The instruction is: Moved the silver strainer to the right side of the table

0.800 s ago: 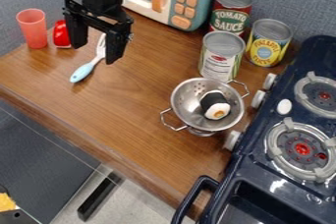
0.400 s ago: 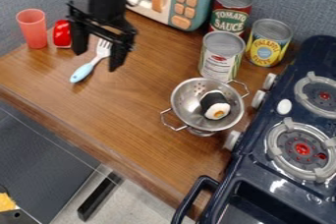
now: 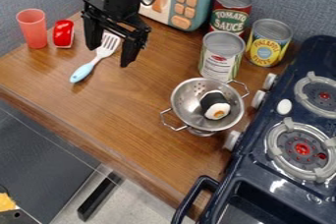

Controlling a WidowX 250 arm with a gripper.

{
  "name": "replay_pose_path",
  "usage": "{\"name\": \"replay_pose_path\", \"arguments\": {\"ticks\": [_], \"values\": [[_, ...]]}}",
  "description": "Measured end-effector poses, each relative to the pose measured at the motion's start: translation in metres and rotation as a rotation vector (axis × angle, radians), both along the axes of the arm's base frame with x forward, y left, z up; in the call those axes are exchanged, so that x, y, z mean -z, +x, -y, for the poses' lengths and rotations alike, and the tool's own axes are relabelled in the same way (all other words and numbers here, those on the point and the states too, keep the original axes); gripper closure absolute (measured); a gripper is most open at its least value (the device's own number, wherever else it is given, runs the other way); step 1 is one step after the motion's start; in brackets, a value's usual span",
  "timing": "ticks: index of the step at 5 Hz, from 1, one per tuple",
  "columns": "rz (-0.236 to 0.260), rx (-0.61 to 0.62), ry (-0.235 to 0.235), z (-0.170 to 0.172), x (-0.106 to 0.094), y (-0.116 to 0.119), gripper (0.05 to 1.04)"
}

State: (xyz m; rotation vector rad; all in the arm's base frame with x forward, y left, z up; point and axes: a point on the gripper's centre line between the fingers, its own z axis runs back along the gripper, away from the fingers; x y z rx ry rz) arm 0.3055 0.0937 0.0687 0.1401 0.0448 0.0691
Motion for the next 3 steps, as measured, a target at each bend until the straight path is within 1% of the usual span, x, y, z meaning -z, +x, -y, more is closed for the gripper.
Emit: {"name": "replay_pose_path", "arguments": {"ticks": [1,2,3], "values": [[-0.002,0.014,-0.012,0.002,0.001,0.001,0.083],[0.0,0.046,-0.033,0.007,0.002,0.002,0.083],[0.009,0.084,-0.033,0.02,0.003,0.007,0.083]]}}
